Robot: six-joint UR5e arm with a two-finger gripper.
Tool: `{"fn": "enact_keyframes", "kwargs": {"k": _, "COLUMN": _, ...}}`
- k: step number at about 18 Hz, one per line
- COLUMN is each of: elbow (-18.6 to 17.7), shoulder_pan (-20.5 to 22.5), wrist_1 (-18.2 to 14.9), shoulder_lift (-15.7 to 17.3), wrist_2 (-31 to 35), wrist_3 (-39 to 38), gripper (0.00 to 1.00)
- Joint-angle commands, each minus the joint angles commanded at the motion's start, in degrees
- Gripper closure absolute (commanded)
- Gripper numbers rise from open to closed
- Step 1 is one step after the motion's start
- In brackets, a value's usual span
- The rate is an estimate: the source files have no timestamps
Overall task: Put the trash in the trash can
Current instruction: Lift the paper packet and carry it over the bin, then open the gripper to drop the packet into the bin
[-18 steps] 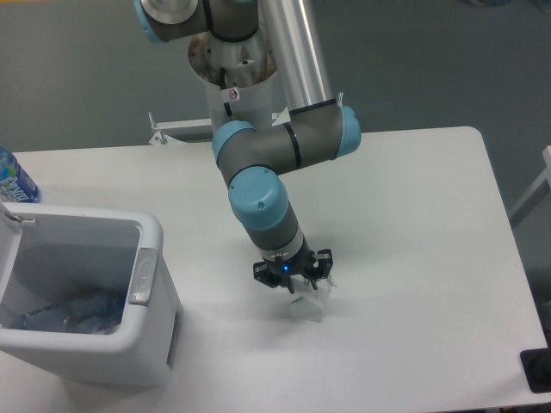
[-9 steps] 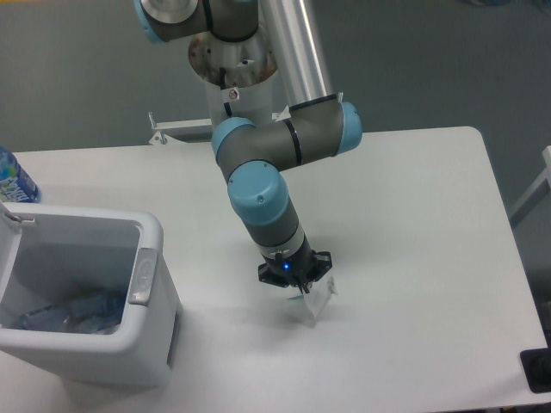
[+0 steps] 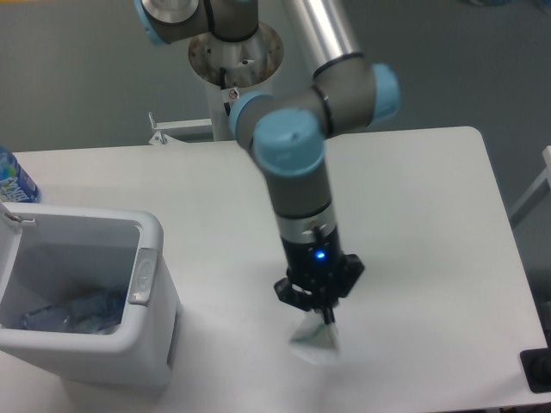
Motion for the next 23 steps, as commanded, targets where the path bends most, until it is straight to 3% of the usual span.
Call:
{"fn": "enact_keyframes", "kwargs": {"k": 4, "elbow": 4.67, "shoulder_pan": 0.01, "wrist_1": 0.27, "shoulder_lift": 0.53, "wrist_2": -7.64, "wrist_3": -0.98, "gripper": 1.0}}
{"fn": "enact_keyframes", "kwargs": {"k": 7, "elbow": 4.06, "shoulder_pan": -0.78, "wrist_1": 0.27, "shoulder_lift": 2.89, "wrist_2": -14.67, "wrist_3": -1.07, "gripper": 1.0}}
{"fn": "enact_keyframes", "kwargs": {"k": 10, "elbow": 1.17, "shoulder_pan": -1.92, "wrist_1": 0.27, "shoulder_lift": 6.14, "wrist_2": -23.02, "wrist_3": -1.15, "gripper": 1.0}}
{"fn": "enact_keyframes", "kwargs": {"k": 13, "elbow": -2.79, "shoulder_pan": -4.82, "wrist_1": 0.27, "shoulder_lift": 9.22, "wrist_2": -23.92, "wrist_3": -0.8, "gripper": 1.0}}
{"fn": "enact_keyframes", "kwargs": {"k": 23, "elbow": -6.57, "shoulder_pan": -14.66, "wrist_1": 0.35, "shoulder_lift": 10.28, "wrist_2": -24.19, "wrist_3": -0.19, "gripper": 1.0}}
